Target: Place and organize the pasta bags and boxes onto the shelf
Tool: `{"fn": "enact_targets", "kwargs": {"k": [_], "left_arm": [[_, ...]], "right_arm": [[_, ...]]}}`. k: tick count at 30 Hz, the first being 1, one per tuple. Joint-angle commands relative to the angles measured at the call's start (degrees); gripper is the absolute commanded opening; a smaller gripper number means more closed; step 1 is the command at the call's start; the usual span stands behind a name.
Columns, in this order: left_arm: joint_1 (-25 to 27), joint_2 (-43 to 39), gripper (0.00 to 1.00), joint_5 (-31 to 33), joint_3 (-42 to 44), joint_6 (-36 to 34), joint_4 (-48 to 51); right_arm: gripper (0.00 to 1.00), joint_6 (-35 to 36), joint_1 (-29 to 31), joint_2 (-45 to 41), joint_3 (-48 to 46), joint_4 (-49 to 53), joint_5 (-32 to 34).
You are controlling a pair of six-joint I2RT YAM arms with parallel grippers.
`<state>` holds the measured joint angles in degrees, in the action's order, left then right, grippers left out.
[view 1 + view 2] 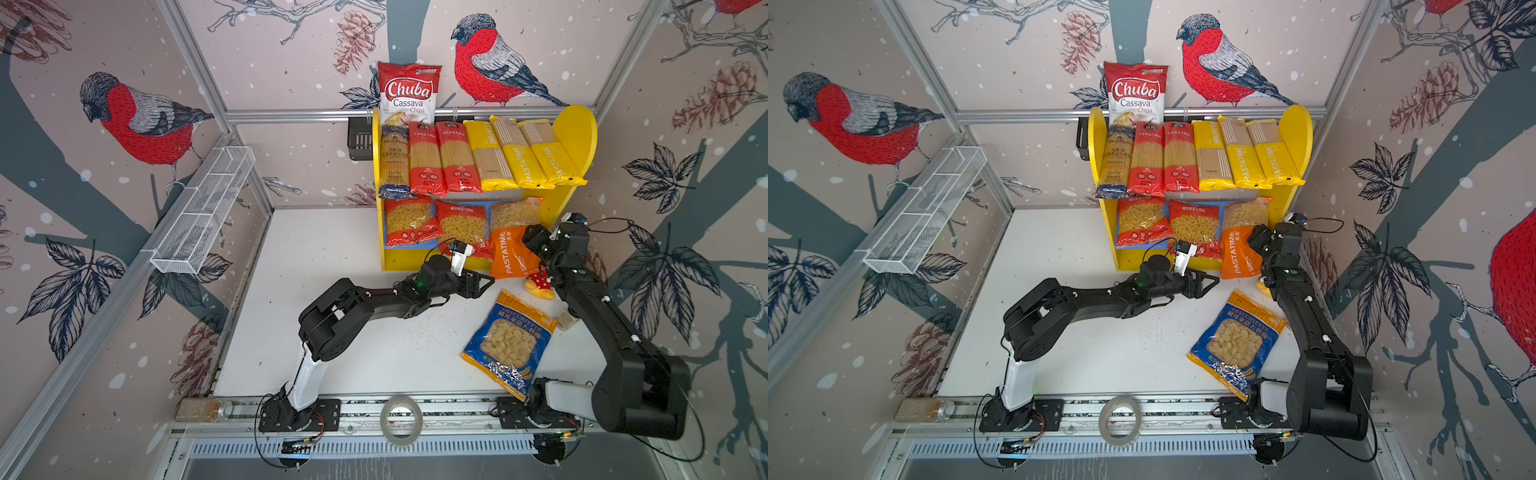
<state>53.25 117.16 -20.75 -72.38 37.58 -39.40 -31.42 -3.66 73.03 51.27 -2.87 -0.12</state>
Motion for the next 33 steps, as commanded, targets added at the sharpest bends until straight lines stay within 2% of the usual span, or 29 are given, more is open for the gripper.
{"fn": "enact_targets", "kwargs": {"k": [1, 7, 11, 13, 16, 21, 28, 33], "left_arm": [[-0.08, 0.57, 0.73, 0.70, -2.39, -1.57, 0.42], [-0.17, 1.86, 0.72, 1.06, -6.07, -4.07, 4.06], [-0.23, 2.54, 0.72, 1.32, -7.46, -5.52, 5.73], [-0.34, 2.54, 0.72, 1.42, -7.44, -5.85, 5.91], [-0.43, 2.46, 0.72, 1.29, -7.17, -5.59, 5.60], [-0.43, 1.84, 0.72, 0.90, -5.81, -4.54, 4.51], [-0.43, -0.14, 0.72, 1.60, -3.32, -5.01, 3.77], [-0.44, -0.81, 0.71, 1.47, -2.68, -5.01, 3.80]], "right_arm": [[0.74, 0.17, -0.29, -0.99, -0.35, 1.36, 0.88], [0.91, -0.12, -0.87, -2.84, -0.49, 3.89, 0.66], [0.99, 0.05, -3.27, -4.63, -1.22, 6.86, -0.56], [1.00, 0.31, -4.66, -6.31, -2.47, 7.17, -2.04], [1.00, -0.95, -6.68, -8.80, -5.53, 6.91, -7.84], [1.00, -5.15, -6.80, -12.32, -12.97, 1.16, -14.70], [1.00, -11.41, -6.56, -14.46, -23.04, -11.71, -18.65], [0.99, -12.28, -4.36, -12.92, -26.69, -21.22, -18.55]]}}
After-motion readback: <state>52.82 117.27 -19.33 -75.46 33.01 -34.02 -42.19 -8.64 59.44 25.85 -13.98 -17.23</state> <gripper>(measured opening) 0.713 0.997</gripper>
